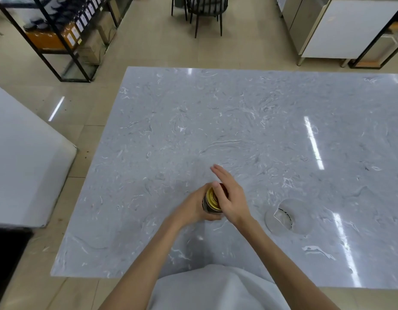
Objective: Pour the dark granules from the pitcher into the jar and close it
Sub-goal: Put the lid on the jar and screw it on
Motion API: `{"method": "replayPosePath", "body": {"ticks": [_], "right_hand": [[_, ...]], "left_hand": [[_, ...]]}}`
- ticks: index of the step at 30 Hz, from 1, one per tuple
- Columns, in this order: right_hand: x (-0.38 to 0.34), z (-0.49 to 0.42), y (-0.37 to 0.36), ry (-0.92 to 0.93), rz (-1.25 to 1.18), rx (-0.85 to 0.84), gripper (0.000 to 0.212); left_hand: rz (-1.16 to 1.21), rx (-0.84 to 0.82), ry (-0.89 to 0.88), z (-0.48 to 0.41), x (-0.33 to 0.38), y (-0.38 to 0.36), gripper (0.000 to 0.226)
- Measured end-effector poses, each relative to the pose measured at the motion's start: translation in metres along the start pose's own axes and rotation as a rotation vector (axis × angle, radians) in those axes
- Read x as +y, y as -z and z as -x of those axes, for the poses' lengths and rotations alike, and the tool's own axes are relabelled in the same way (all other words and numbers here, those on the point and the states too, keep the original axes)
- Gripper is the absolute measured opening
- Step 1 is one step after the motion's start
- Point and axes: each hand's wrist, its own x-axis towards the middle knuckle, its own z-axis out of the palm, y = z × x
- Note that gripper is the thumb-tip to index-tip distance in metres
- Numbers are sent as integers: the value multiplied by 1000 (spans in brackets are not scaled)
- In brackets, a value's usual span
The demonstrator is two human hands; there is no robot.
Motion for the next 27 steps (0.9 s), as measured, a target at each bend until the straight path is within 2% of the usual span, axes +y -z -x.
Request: {"method": "replayPosePath", "body": {"ticks": [2,5,9,11,13,14,16,18,20,22,23,25,26,27], "right_hand": [[-3,-4,-8,9,-72,38,33],[2,24,-20,-21,-40,141,40],[9,19,4,19,73,75,41],[6,1,14,219,138,-87,39],[11,-11,9,524,288,-237,33],[17,-14,4,642,346,-235,26],[27,-17,-6,736,384,-91,13],[31,-18,-16,722,412,111,8],[29,-17,-26,626,444,264,11],[21,-14,-37,468,461,339,14],[17,-13,-40,413,466,342,12],[18,-10,-37,451,507,271,9],[22,-9,-31,554,532,189,9],[26,-9,-23,684,541,82,11]], "left_hand": [[1,18,1,-5,2,0,74],[77,55,-18,0,1,5,79],[39,15,5,1,3,3,78],[-135,-45,-15,-5,5,4,61],[-340,-103,-71,-9,4,9,47],[-399,-119,-82,-10,4,12,46],[-506,-102,-115,-10,10,12,44],[-584,39,-166,-10,20,4,37],[-593,157,-181,-10,26,-12,37],[-378,249,-182,-4,29,-21,39],[-267,258,-210,-3,27,-20,39],[-423,253,-264,-10,16,-14,34],[-509,125,-289,-9,12,-6,30],[-522,10,-235,-6,12,4,29]]}}
